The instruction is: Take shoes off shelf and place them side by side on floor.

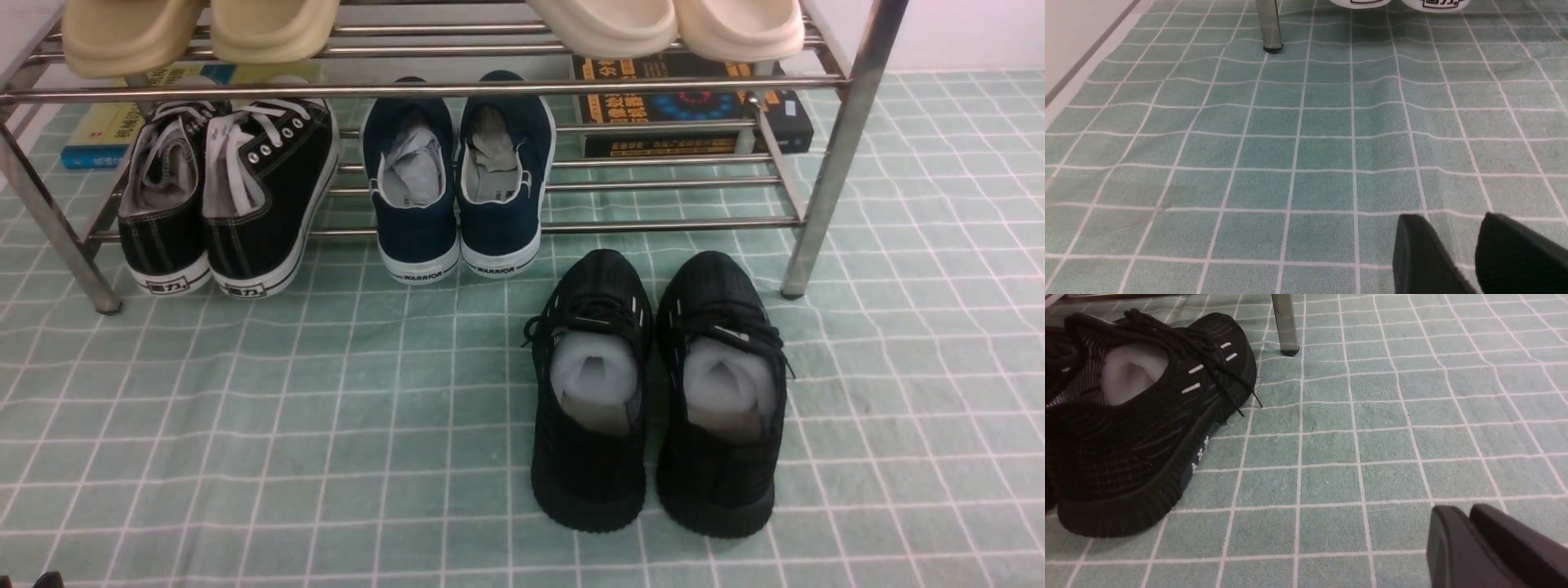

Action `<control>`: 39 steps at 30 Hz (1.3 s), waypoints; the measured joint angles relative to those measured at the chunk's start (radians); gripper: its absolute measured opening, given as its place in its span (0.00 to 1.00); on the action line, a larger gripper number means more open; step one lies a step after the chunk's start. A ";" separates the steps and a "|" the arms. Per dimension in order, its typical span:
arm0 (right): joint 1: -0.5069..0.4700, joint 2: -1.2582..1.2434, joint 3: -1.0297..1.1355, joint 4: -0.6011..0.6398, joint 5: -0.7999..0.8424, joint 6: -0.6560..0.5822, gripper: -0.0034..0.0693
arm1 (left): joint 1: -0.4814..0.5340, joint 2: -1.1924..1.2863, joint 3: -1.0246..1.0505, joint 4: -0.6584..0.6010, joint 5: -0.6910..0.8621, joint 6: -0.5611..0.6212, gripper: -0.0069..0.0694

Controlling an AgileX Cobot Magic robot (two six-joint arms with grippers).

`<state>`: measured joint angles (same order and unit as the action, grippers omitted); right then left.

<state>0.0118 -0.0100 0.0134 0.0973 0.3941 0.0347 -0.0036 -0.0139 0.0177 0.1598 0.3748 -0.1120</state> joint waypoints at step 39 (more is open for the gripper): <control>0.000 0.000 0.000 -0.001 0.000 0.000 0.23 | 0.000 0.000 0.000 0.000 0.000 0.000 0.41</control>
<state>0.0118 -0.0100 0.0134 0.0962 0.3941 0.0347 -0.0036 -0.0139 0.0177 0.1598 0.3748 -0.1120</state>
